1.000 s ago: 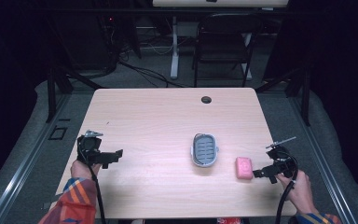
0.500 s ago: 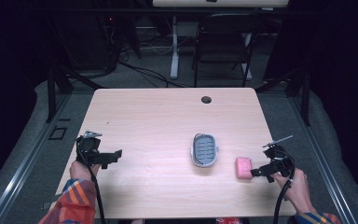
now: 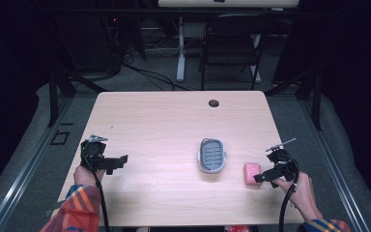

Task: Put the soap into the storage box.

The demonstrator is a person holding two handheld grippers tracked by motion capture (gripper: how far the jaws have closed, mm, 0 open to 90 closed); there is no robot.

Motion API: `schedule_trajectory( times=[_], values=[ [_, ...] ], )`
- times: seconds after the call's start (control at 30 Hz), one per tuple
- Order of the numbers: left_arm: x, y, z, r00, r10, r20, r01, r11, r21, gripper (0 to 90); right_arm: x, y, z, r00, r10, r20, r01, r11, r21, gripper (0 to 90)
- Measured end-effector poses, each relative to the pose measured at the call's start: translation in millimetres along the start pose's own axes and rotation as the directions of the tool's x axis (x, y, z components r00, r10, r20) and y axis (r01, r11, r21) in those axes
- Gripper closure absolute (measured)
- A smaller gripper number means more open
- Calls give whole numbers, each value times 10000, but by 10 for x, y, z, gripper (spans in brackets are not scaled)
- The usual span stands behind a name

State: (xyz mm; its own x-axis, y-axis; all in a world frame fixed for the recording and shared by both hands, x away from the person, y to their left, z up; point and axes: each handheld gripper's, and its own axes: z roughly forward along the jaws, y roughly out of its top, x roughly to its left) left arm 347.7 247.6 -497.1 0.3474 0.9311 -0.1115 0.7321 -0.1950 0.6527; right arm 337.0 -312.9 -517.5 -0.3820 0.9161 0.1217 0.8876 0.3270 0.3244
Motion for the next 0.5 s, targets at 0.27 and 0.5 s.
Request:
schedule_trajectory(
  times=[0.27, 0.5],
  values=[
    [-8, 8, 12, 10000, 34, -21, -34, 10000, 18, 0, 81, 136, 68, 9998, 173, -37, -172, 9998, 85, 0],
    [-9, 8, 11, 10000, 48, -25, -48, 10000, 25, 0, 168, 247, 184, 9996, 277, 110, -282, 9985, 467, 0]
  ],
)
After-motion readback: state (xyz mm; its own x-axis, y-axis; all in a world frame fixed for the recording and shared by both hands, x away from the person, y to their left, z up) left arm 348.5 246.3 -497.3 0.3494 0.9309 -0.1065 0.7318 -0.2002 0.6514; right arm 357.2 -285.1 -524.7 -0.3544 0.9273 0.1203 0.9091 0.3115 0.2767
